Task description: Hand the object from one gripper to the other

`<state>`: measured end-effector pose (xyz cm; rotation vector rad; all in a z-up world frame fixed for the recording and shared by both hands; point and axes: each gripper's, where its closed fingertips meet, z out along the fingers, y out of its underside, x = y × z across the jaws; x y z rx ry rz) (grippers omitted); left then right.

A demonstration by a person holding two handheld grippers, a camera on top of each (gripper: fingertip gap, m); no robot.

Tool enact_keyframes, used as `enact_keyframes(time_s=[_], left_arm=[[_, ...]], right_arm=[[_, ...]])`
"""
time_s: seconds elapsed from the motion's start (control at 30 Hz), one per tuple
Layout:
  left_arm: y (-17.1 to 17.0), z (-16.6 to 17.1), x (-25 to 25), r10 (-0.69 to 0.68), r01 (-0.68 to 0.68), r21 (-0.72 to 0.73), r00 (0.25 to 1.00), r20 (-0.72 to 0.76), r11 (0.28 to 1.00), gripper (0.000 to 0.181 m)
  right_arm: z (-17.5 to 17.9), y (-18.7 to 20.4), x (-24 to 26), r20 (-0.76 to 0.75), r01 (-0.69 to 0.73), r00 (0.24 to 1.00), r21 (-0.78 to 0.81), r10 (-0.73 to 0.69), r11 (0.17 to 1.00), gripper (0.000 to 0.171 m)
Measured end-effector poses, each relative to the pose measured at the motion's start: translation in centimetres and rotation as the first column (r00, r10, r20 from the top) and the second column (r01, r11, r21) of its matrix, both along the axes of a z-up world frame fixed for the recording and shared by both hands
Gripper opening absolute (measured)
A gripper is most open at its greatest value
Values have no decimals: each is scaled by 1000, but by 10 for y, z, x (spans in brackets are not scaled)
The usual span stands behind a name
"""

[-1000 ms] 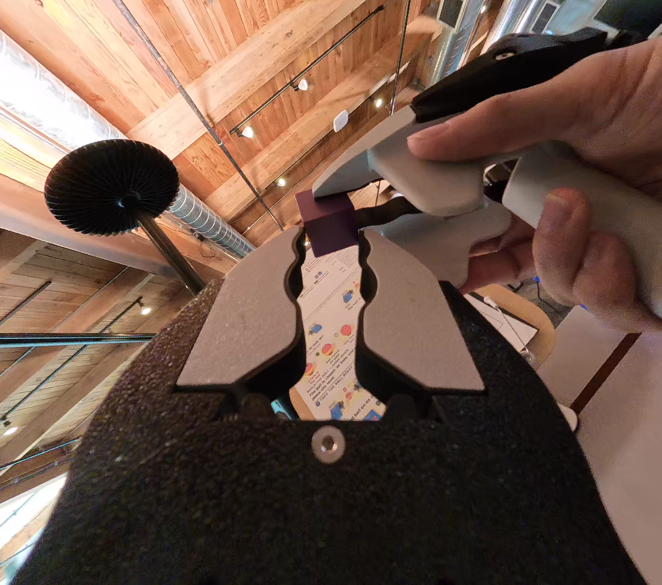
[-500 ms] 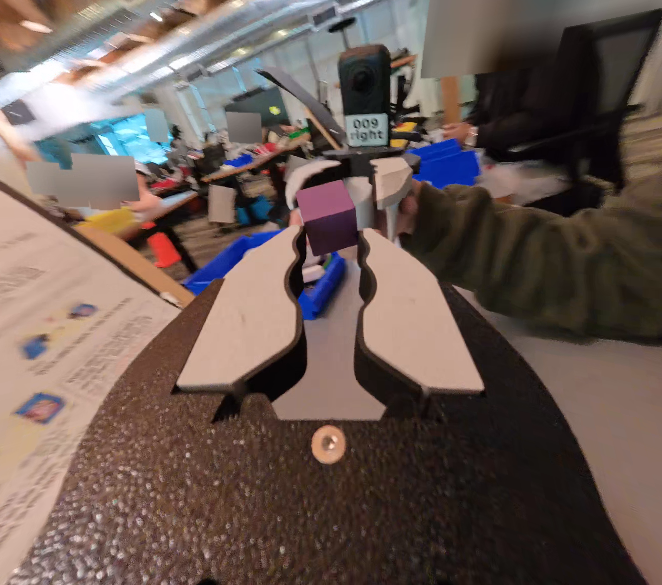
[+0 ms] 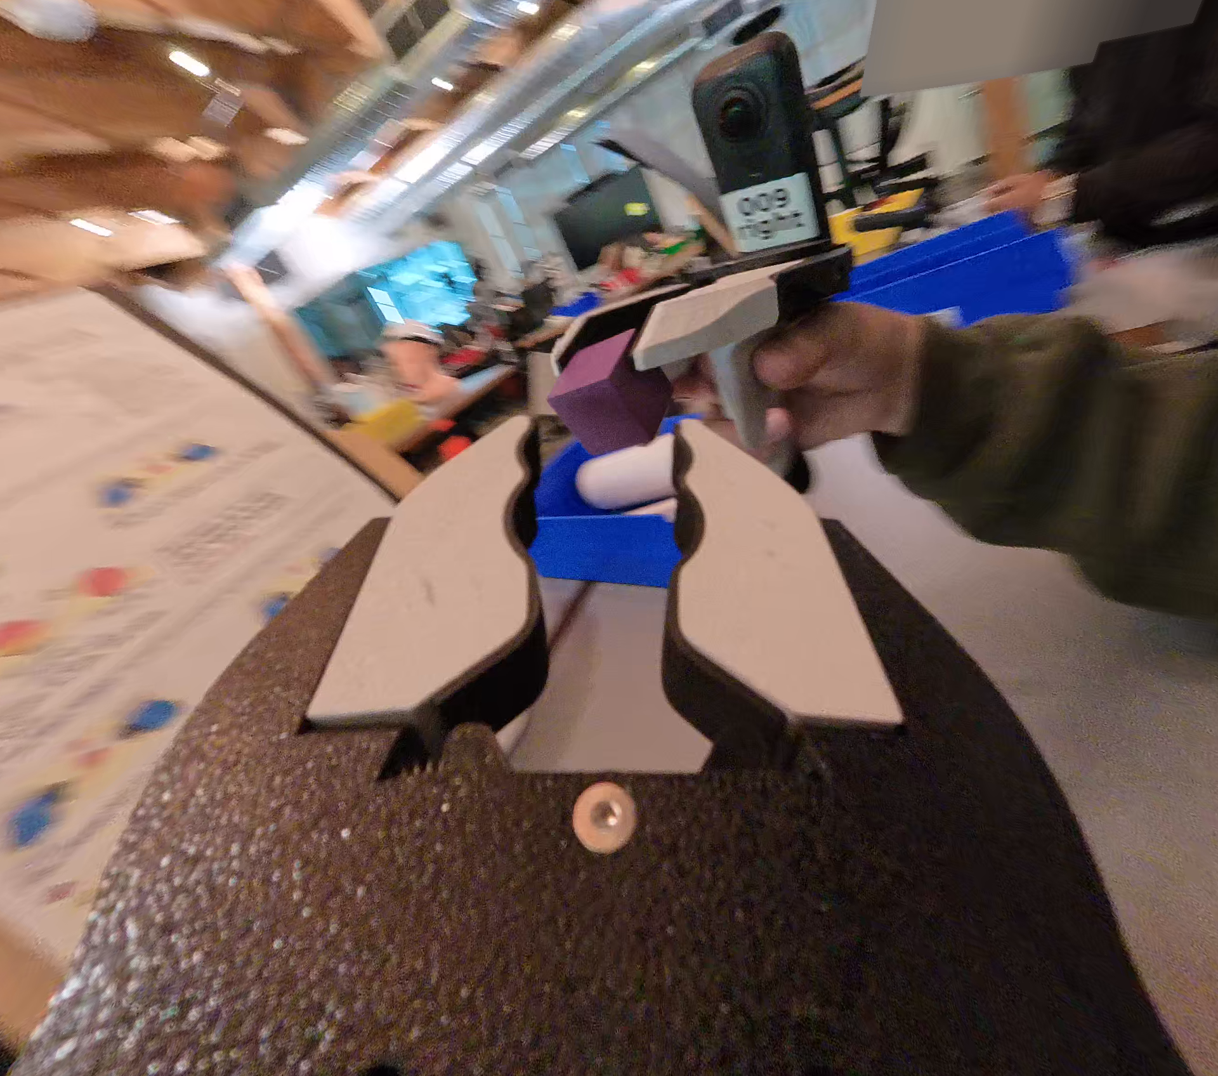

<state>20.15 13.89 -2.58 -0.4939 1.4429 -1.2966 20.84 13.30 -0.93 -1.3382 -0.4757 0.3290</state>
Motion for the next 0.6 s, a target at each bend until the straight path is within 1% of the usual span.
enact_keyframes(time_s=[0.03,0.07,0.1,0.13,0.17,0.2,0.23,0.27,0.3,0.33,0.37,0.4,0.43,0.47,0.53,0.6], left_arm=[[3,2,2,66,-68,46,997,48,997,45],[1,0,4,100,-107,106,993,70,989,50],[-2,-5,6,113,-121,162,992,62,979,56],[-4,-12,8,112,-113,185,994,18,976,58],[-5,-17,10,95,-85,153,994,-56,985,59],[-7,-20,11,47,-37,70,990,-136,997,61],[-8,-21,10,-17,8,-44,977,-213,999,62],[-6,-22,11,-68,21,-160,954,-291,987,62],[-2,-23,12,-104,-4,-279,923,-371,960,62],[2,-27,13,-152,-44,-396,880,-451,917,60],[2,-31,13,-224,-65,-491,832,-507,869,61],[0,-35,13,-293,-69,-556,793,-534,828,61],[-2,-38,13,-341,-64,-594,767,-543,802,60],[-1,-42,15,-353,-78,-606,752,-557,792,59],[7,-55,22,-293,-150,-573,741,-605,805,59],[11,-65,25,-258,-190,-544,724,-640,817,59]], right_arm=[[3,3,9,-66,32,997,-9,-32,999,27],[4,4,15,-102,44,994,-8,-44,999,27],[2,2,15,-93,27,995,-3,-27,1000,27],[-2,0,13,-56,7,998,-6,-7,1000,27],[-6,-1,12,-5,10,1000,-14,-10,1000,27],[-10,-4,11,73,17,997,-15,-16,1000,27],[-14,-7,9,161,27,987,2,-27,1000,27],[-16,-10,7,249,38,967,32,-45,999,27],[-19,-13,4,344,45,937,61,-64,997,27],[-22,-12,5,424,82,899,83,-109,993,27],[-25,-10,9,488,143,857,84,-166,986,27],[-30,-7,12,559,191,803,85,-205,978,27],[-34,-5,14,623,225,744,107,-242,968,27],[-39,-2,15,674,249,694,108,-255,962,27],[-53,5,15,750,270,615,93,-245,958,27],[-64,11,11,812,271,540,82,-221,959,27]])
